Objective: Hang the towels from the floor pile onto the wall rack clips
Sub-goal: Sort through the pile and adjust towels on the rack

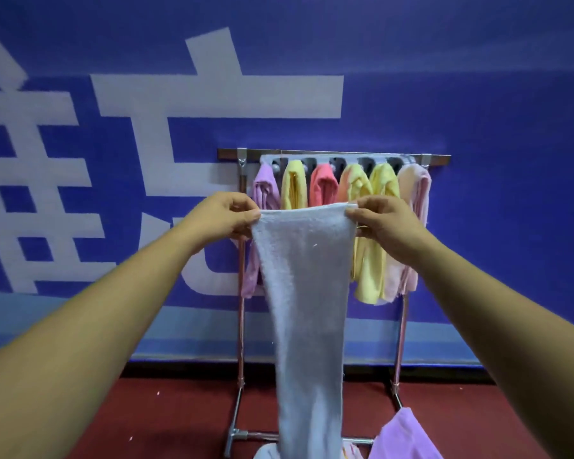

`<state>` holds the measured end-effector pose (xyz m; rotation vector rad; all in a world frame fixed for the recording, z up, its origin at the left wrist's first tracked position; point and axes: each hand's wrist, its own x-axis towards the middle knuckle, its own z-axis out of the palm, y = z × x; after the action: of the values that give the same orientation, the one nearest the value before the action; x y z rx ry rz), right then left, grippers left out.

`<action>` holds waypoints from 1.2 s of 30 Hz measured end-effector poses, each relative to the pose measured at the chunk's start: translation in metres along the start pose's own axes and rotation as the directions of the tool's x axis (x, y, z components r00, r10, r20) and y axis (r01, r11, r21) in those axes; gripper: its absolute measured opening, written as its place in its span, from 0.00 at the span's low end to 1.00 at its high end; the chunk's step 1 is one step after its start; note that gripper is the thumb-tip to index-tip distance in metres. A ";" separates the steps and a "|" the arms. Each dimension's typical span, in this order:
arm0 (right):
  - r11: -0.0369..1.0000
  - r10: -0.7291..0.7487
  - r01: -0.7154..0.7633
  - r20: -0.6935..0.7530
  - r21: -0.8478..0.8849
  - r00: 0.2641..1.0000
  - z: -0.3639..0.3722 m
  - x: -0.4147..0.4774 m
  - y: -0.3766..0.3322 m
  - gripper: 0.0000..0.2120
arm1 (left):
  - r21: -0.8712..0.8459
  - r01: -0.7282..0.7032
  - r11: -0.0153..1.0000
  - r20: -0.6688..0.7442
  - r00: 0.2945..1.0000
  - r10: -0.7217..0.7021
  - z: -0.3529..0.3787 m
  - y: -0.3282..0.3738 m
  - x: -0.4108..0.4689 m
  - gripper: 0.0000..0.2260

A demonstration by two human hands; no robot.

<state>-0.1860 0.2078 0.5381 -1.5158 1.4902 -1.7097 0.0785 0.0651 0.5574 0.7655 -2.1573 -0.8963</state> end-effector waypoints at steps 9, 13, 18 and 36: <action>0.956 -0.003 -0.004 -0.023 -0.292 1.000 0.002 -0.004 -0.011 0.03 | 0.293 -0.097 0.951 0.047 0.995 0.088 -0.002 0.012 -0.003 0.07; 0.982 0.033 -0.045 -0.067 -0.186 0.997 0.002 -0.002 -0.007 0.03 | 0.141 -0.035 0.989 0.116 0.993 0.018 -0.002 0.011 -0.007 0.07; 0.982 0.036 -0.057 -0.119 -0.182 0.992 0.009 -0.001 -0.001 0.05 | -0.023 -0.061 0.998 0.405 0.912 0.065 0.004 0.021 -0.022 0.05; 0.980 -0.030 0.019 -0.056 -0.196 0.998 0.043 -0.007 0.019 0.07 | 0.144 -0.252 0.957 0.467 0.870 0.159 0.025 0.035 -0.029 0.09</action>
<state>-0.1519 0.1879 0.5111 -1.5993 1.7201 -1.6762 0.0686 0.1156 0.5605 0.4284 -2.7151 -0.8074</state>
